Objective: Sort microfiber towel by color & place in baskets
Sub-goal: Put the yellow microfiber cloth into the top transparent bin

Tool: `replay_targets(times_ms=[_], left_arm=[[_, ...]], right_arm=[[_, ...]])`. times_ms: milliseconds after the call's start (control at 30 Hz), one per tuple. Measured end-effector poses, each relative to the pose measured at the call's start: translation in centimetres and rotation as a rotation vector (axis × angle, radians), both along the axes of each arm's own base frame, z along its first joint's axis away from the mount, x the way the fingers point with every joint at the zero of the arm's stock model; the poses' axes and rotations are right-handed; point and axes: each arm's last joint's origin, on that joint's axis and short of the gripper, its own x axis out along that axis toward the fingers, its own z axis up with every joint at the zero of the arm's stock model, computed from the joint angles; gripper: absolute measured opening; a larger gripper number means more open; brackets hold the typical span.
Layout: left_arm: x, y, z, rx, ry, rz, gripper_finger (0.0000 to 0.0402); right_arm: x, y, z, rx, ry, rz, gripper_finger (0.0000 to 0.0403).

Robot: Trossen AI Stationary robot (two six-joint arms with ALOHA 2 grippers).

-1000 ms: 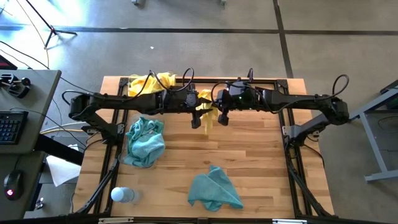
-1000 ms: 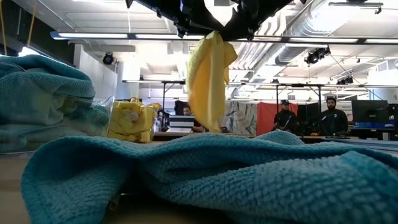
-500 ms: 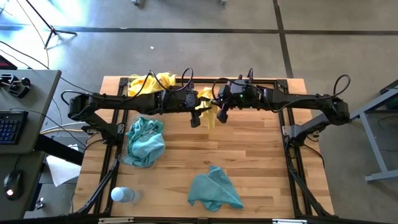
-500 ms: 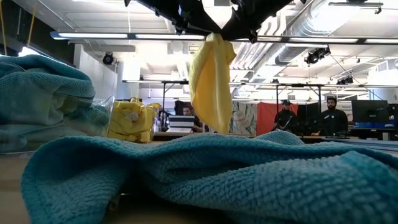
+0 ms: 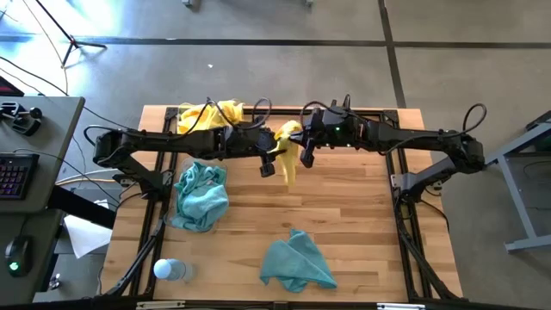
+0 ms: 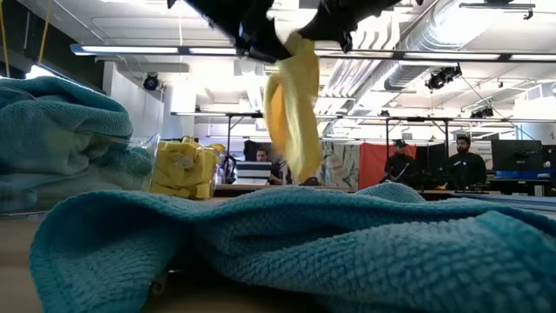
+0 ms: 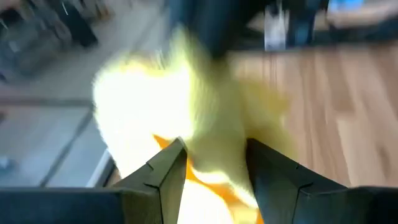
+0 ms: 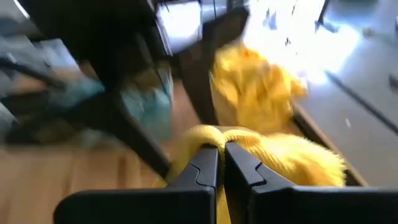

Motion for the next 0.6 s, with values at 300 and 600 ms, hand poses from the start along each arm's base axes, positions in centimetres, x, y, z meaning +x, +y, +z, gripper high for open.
replay_targets(times_ms=[300, 600], left_arm=[[0.09, 0.06, -0.56, -0.039, 0.011, 0.039, 0.0152], [0.34, 0.08, -0.17, -0.035, -0.038, 0.036, 0.0124]], right_arm=[[0.23, 0.18, 0.72, 0.012, -0.072, 0.065, 0.0], [0.12, 0.22, 0.59, 0.019, -0.054, 0.066, 0.0]])
